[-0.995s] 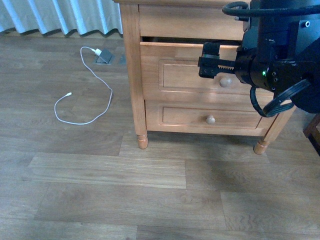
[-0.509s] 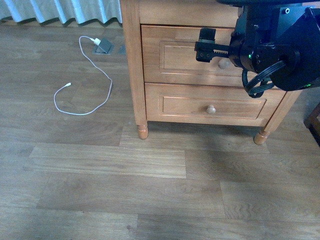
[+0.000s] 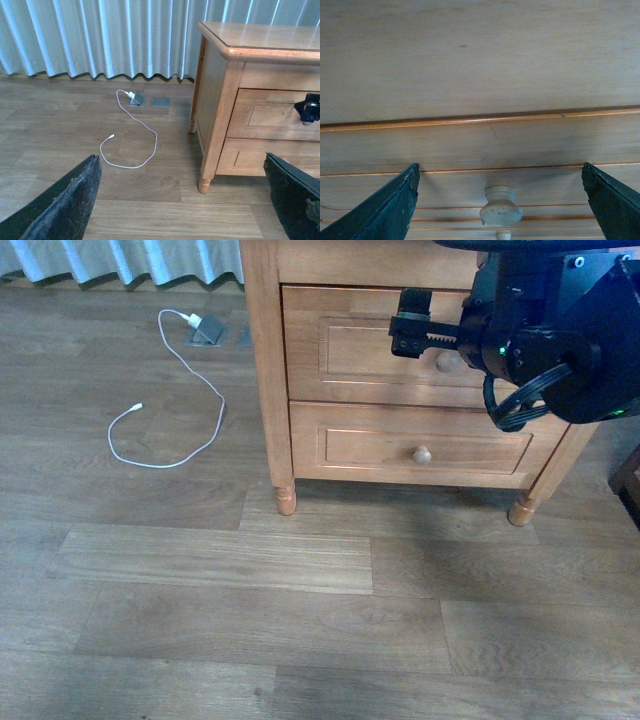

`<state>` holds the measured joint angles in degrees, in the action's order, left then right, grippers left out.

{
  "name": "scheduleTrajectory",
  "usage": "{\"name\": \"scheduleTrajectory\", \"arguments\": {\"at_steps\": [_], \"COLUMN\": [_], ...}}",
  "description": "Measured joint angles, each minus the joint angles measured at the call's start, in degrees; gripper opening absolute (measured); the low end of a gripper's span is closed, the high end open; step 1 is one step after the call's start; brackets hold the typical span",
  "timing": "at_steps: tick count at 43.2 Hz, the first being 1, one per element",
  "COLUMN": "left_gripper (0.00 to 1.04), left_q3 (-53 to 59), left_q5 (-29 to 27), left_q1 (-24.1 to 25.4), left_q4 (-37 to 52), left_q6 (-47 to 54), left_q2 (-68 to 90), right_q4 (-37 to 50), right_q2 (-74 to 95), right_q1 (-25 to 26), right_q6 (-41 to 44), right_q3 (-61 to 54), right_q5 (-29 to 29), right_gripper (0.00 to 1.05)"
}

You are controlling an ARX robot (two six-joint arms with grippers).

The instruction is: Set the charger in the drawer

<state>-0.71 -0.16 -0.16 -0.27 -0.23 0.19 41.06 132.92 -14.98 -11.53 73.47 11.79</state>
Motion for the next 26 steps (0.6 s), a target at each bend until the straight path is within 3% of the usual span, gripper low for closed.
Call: {"name": "scheduleTrajectory", "arguments": {"at_steps": [16, 26], "left_gripper": [0.99, 0.99], "left_q3": [0.0, 0.0], "left_q5": [0.0, 0.0], "left_q1": [0.0, 0.0], "left_q4": [0.0, 0.0], "left_q6": [0.0, 0.0], "left_q2": [0.0, 0.0], "right_q4": [3.06, -0.66], "right_q2": [-18.23, -35.89], "right_q1": [0.37, 1.33], "right_q6": [0.7, -1.11], "right_q3": [-18.25, -30.97], "right_q5": [-5.25, -6.95], "right_gripper": [0.96, 0.96]}}
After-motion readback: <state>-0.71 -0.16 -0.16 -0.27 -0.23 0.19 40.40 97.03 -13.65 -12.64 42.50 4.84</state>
